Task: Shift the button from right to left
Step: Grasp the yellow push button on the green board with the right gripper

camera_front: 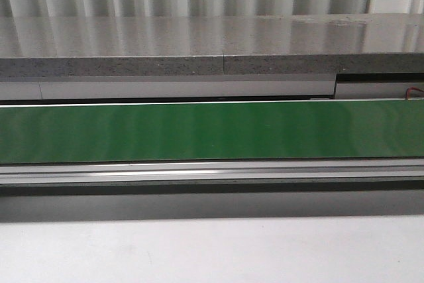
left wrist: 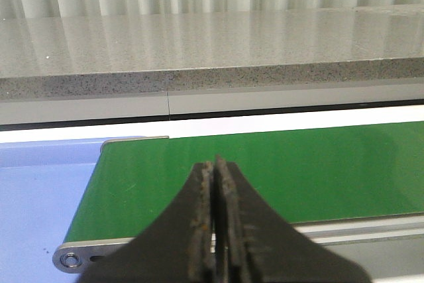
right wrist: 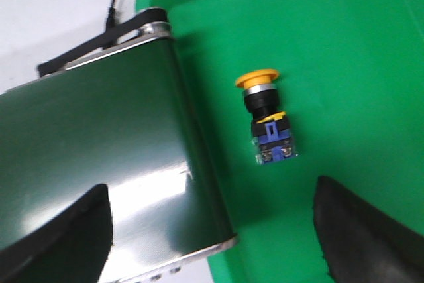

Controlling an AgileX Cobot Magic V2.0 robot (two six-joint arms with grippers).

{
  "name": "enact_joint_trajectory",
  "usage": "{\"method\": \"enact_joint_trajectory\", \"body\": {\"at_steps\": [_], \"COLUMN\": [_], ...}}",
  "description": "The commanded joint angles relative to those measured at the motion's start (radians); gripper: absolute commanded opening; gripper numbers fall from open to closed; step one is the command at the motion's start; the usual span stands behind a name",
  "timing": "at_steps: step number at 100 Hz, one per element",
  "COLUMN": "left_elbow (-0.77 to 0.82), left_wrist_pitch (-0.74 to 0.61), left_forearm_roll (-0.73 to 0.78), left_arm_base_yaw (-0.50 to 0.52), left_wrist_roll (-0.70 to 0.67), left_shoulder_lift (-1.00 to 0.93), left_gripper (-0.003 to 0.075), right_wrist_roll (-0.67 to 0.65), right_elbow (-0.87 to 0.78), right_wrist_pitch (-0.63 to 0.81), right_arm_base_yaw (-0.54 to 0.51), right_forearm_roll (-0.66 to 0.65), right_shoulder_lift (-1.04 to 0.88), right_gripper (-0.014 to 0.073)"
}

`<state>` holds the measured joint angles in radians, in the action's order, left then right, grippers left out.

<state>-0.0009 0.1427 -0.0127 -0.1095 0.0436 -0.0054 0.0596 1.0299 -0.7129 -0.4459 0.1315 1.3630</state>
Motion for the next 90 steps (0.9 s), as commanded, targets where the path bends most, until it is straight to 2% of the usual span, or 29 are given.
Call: {"method": "enact_joint_trajectory", "body": {"at_steps": [1, 33, 90], "left_elbow": [0.023, 0.023, 0.023], "left_wrist_pitch": [-0.077, -0.077, -0.077], "left_forearm_roll": [-0.004, -0.004, -0.004], "left_arm_base_yaw": [-0.007, -0.007, -0.007], "left_wrist_roll": [0.001, 0.001, 0.001], "left_shoulder_lift": [-0.034, -0.034, -0.034], "left_gripper": [-0.0020, -0.0020, -0.0020], "right_wrist_roll": [0.037, 0.123, 0.176], "right_elbow": [0.063, 0.175, 0.178], "right_wrist_pitch": [0.065, 0.101, 0.172], "right_arm_base_yaw": [-0.038, -0.094, -0.096], "right_forearm_roll": [0.015, 0.015, 0.016], "right_shoulder_lift": [0.057, 0.271, 0.504], "right_gripper": [0.0613, 0.0613, 0.0612]}}
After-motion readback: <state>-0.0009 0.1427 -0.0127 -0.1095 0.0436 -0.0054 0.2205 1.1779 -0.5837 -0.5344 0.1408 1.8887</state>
